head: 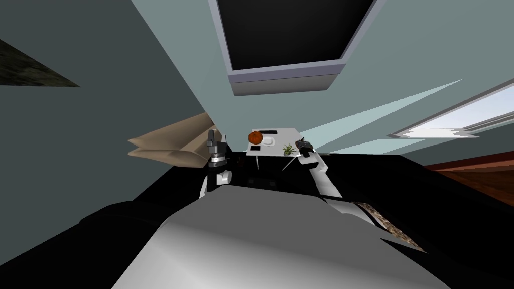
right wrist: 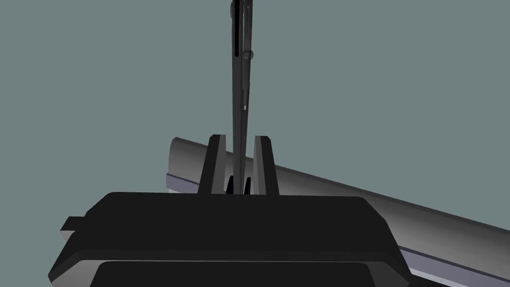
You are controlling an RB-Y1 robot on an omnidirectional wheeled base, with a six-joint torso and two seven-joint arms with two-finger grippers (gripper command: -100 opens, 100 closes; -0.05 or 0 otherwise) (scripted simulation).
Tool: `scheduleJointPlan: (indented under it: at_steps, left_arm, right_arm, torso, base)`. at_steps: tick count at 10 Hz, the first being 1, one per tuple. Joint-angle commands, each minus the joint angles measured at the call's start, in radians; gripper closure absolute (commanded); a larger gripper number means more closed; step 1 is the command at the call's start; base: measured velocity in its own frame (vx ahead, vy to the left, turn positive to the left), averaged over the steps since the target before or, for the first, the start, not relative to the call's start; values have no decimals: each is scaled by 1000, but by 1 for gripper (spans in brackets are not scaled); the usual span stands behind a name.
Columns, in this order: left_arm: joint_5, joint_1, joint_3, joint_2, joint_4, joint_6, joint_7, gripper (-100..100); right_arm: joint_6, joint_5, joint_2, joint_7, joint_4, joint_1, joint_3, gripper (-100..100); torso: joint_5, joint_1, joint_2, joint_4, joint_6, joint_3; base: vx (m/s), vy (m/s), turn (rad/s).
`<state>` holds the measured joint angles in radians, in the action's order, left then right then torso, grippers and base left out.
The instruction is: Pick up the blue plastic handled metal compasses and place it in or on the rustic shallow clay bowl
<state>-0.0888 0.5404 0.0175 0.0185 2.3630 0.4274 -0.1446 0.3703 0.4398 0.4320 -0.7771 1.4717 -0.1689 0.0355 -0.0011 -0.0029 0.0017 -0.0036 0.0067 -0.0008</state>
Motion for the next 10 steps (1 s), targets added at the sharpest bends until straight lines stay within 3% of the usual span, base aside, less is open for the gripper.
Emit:
scheduleJointPlan:
  at_steps: [1,3,4,5,9,10]
  left_arm:
    - [0,0,0,0,0,0,0,0]
    - [0,0,0,0,0,0,0,0]
    - [0,0,0,0,0,0,0,0]
    - [0,0,0,0,0,0,0,0]
    - [0,0,0,0,0,0,0,0]
    - [0,0,0,0,0,0,0,0]
  right_arm:
    - [22,2,28,28,7,0,13,100]
    - [47,6,68,64,9,-7,30,100]
    - [56,-6,65,50,33,5,20,100]
    - [60,-6,68,53,33,3,22,-100]
    - [60,-6,68,53,33,3,22,-100]
    - [60,-6,68,53,33,3,22,0]
  torso:
    - [0,0,0,0,0,0]
    - [0,-1,0,1,1,0]
    - [0,0,0,0,0,0]
    - [-1,0,0,0,-1,0]
    - [0,1,1,0,-1,0]
    - [0,1,1,0,-1,0]
  base:
    - [19,-3,-15]
    - [28,-8,-26]
    - [12,-8,-10]
    - [0,0,0]
    - [0,0,0]
    - [0,0,0]
